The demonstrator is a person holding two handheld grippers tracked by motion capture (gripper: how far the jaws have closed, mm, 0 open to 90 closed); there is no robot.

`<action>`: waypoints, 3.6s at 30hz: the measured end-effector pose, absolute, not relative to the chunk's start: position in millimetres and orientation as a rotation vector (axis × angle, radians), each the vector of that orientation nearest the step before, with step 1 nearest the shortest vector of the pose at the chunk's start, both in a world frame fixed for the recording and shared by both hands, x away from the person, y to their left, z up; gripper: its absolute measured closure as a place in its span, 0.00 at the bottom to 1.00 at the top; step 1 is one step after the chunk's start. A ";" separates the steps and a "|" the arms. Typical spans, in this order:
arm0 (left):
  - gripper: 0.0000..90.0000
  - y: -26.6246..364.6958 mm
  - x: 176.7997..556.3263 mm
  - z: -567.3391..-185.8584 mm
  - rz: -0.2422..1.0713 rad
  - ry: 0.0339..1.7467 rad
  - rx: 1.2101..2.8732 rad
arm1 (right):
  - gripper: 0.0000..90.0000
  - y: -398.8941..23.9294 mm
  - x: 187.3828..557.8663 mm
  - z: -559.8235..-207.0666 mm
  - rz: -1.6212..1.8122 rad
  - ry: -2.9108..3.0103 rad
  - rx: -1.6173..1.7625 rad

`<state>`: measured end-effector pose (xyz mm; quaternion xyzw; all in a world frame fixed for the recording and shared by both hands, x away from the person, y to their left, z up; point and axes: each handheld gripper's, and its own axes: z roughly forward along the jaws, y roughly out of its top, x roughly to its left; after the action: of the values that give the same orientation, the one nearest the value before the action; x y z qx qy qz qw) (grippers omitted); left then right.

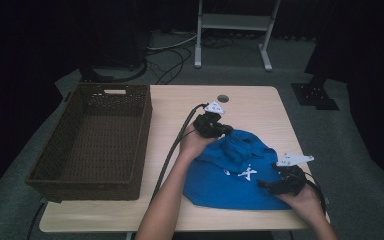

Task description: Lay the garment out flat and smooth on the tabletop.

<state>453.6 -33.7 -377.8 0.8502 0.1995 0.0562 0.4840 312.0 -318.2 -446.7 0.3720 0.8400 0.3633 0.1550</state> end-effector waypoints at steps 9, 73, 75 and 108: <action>0.97 -38.1 472.2 -380.4 0.126 0.503 2.080 | 0.12 -318.2 311.9 -446.7 1.043 2.408 1.066; 0.05 -31.5 516.0 -376.3 0.260 0.677 1.981 | 0.11 -318.2 312.1 -446.8 1.043 2.411 1.061; 0.02 -28.1 511.1 -376.6 0.256 0.684 1.972 | 0.11 -318.2 312.1 -446.8 1.044 2.411 1.061; 0.00 21.0 371.3 -396.7 0.324 0.701 2.032 | 0.07 -317.0 315.8 -444.9 1.036 2.442 1.069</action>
<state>371.3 21.0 -396.7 0.8275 0.2854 0.1320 0.4652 315.8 -317.0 -444.9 0.3701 0.8454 0.3586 0.1405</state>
